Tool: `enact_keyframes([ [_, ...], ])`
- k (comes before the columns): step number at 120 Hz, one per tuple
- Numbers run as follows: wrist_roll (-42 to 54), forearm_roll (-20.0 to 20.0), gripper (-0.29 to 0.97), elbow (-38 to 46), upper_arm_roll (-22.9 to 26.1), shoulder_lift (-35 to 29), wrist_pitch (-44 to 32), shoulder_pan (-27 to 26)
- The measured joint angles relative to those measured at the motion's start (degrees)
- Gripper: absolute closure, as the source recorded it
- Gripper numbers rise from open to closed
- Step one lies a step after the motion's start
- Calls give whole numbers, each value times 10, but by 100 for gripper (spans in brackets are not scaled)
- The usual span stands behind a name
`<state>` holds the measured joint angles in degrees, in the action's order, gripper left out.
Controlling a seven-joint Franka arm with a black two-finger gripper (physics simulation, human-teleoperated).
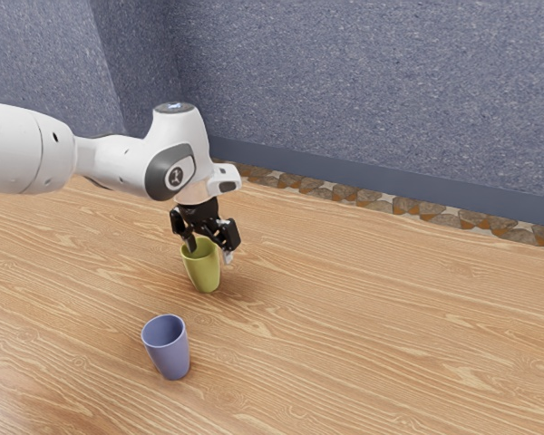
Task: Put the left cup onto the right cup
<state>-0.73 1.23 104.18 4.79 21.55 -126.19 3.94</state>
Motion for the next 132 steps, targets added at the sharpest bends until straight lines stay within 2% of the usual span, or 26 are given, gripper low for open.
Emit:
enact_keyframes([
  [52,2,0,8,0,0,11,-11,0],
  [84,2,0,18,-1,0,17,-15,0],
  [132,3,0,47,-1,0,19,-22,0],
])
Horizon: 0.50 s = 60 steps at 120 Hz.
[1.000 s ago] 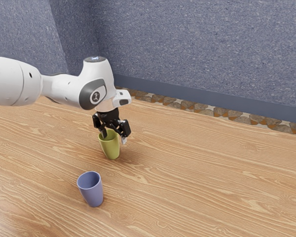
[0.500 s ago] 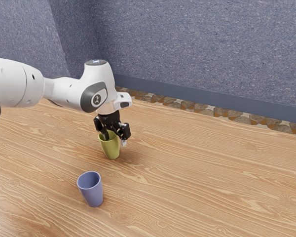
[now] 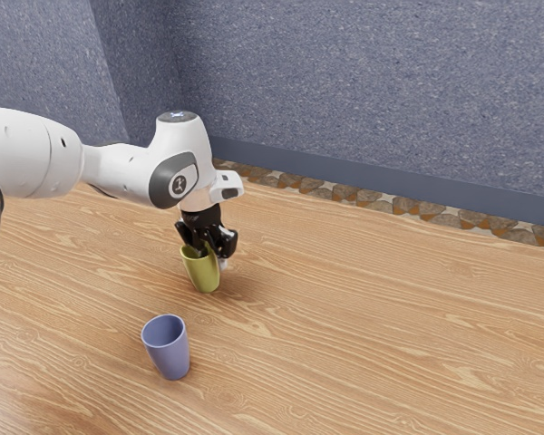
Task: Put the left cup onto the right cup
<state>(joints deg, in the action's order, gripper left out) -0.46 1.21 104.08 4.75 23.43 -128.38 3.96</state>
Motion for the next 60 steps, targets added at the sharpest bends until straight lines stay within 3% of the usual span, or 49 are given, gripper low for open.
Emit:
enact_keyframes([
  [60,-1,0,69,1,0,1,-4,0],
])
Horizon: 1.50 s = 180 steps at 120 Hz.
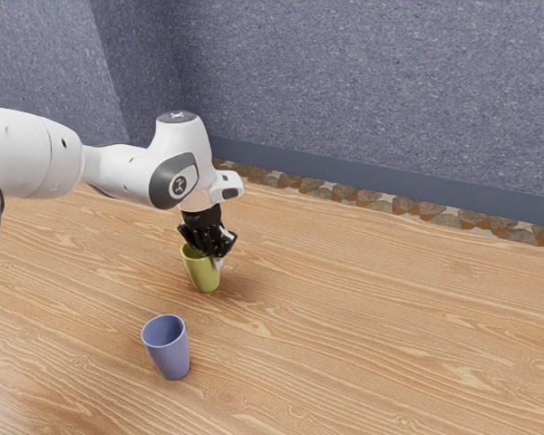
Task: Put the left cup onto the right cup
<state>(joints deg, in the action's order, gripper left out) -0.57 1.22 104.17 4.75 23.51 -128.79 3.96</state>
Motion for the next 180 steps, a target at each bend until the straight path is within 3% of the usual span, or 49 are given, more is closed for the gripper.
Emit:
enact_keyframes([
  [84,-9,7,78,0,0,-5,0,-2],
  [134,-13,8,78,21,1,-73,29,-6],
  [180,-41,28,79,48,37,-136,50,-6],
])
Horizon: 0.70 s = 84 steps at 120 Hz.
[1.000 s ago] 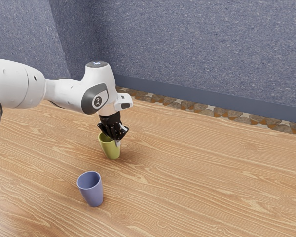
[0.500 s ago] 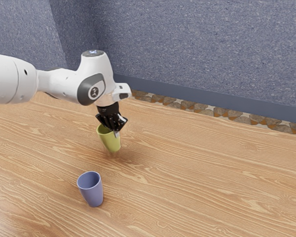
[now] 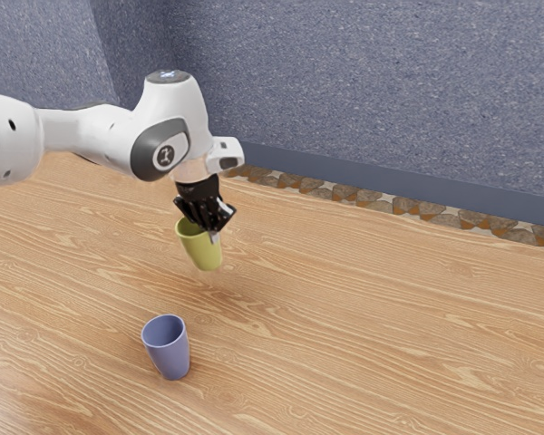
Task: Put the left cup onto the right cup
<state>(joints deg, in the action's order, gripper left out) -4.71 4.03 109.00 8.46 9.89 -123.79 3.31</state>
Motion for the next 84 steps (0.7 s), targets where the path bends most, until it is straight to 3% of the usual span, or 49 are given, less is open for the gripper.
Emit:
enact_keyframes([
  [84,-84,28,79,12,54,-72,98,1],
])
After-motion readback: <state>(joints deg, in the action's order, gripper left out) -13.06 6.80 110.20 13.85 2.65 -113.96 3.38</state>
